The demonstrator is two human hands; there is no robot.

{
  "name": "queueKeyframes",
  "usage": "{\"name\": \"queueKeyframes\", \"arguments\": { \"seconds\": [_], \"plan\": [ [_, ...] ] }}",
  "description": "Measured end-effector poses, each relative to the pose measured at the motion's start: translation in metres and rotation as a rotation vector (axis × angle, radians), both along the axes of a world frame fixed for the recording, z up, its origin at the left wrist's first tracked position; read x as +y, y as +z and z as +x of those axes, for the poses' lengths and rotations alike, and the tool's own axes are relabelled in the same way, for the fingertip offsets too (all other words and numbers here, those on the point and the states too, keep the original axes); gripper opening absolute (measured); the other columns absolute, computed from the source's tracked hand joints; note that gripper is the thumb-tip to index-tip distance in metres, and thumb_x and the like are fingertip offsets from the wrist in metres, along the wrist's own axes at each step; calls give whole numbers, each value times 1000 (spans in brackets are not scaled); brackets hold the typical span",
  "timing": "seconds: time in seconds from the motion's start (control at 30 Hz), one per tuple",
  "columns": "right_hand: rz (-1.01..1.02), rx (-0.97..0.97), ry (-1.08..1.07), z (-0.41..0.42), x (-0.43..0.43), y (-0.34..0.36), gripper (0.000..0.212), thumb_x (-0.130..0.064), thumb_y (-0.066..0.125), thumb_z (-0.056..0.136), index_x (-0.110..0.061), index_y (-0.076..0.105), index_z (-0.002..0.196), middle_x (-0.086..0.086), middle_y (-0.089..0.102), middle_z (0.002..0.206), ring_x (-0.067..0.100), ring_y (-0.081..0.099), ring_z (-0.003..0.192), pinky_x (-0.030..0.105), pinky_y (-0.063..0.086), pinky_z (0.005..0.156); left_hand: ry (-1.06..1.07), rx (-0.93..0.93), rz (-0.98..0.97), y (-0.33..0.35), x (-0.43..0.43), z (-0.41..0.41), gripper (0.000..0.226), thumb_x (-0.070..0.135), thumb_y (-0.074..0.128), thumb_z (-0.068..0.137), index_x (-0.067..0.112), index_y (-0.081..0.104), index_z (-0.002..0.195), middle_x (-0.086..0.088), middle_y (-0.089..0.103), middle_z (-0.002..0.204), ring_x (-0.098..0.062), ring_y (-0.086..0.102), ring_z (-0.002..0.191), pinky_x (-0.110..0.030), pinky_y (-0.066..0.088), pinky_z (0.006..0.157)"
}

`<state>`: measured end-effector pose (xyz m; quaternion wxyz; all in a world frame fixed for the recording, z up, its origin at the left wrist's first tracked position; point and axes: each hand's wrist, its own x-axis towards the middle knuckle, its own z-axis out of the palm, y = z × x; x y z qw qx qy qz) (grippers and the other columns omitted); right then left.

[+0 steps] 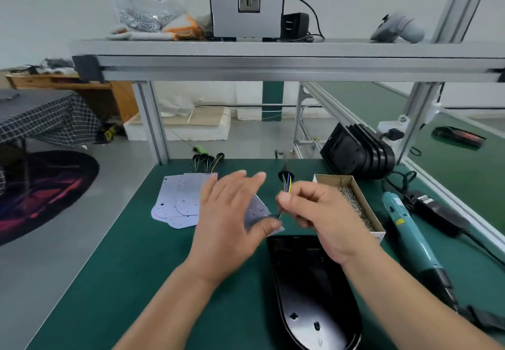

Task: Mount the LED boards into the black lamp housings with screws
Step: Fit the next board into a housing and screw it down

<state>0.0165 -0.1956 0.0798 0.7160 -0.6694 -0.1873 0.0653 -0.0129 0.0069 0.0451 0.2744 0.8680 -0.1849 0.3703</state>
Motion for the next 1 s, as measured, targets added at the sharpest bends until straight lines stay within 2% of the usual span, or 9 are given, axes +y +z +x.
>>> {"name": "queueKeyframes", "arguments": {
  "seconds": [0.2,0.33,0.4,0.5,0.57,0.63,0.8,0.9,1.0],
  "plan": [
    [-29,-135,-5,-19,-6,-7,23,-27,80,85,-7,73,79,9,67,78,15,55,74,27,45,70,93,-214,248,16,-19,-14,31,51,75,92,21,74,88,7,65,99,-25,58,97,-41,43,88],
    [-251,-342,-224,-10,-18,-6,26,-37,71,92,-17,68,75,1,56,68,5,48,66,28,38,63,70,-261,271,19,-20,-22,26,35,69,100,19,70,79,7,63,87,-27,58,81,-44,43,76],
    [-316,-439,-433,-1,-18,-5,6,-27,65,86,-30,62,83,-6,58,83,9,52,72,32,44,69,43,-274,200,23,-18,-25,24,31,71,100,16,71,81,7,66,91,-27,58,78,-46,44,74],
    [-403,-569,-503,13,-13,-3,45,-14,65,79,-26,57,121,-1,52,127,13,55,113,32,47,100,-57,-322,12,31,-16,-30,24,24,75,99,9,73,81,6,68,93,-26,58,79,-42,45,77],
    [-578,-697,-379,27,-10,-2,73,-7,68,86,-21,44,153,2,31,161,14,28,152,24,24,125,-142,-333,-79,36,-12,-34,25,20,76,98,5,72,78,3,70,94,-28,59,83,-40,46,81],
    [-669,-733,-183,35,-4,-1,67,-8,69,95,-23,45,156,1,22,170,14,16,159,28,17,129,-188,-329,-164,39,-8,-39,23,15,76,96,1,71,78,-1,71,95,-33,62,87,-43,47,81],
    [-629,-728,98,38,18,-2,22,-12,73,97,-25,59,109,-3,64,132,17,51,136,44,40,115,-317,-131,-603,40,-3,-47,9,21,67,102,14,72,99,-4,72,103,-38,65,99,-39,51,85],
    [-638,-635,144,33,21,-8,16,-23,67,103,-31,54,100,-7,61,90,16,56,87,44,51,85,-422,59,-1105,47,4,-43,10,32,70,100,27,75,93,-1,74,103,-20,66,95,-38,52,83],
    [-457,-606,34,26,16,-15,7,-25,60,107,-20,64,105,-11,61,82,12,56,78,40,51,77,-448,312,-1402,47,10,-33,13,38,64,100,30,70,92,-1,75,123,-17,73,106,-33,61,69]
  ]
}}
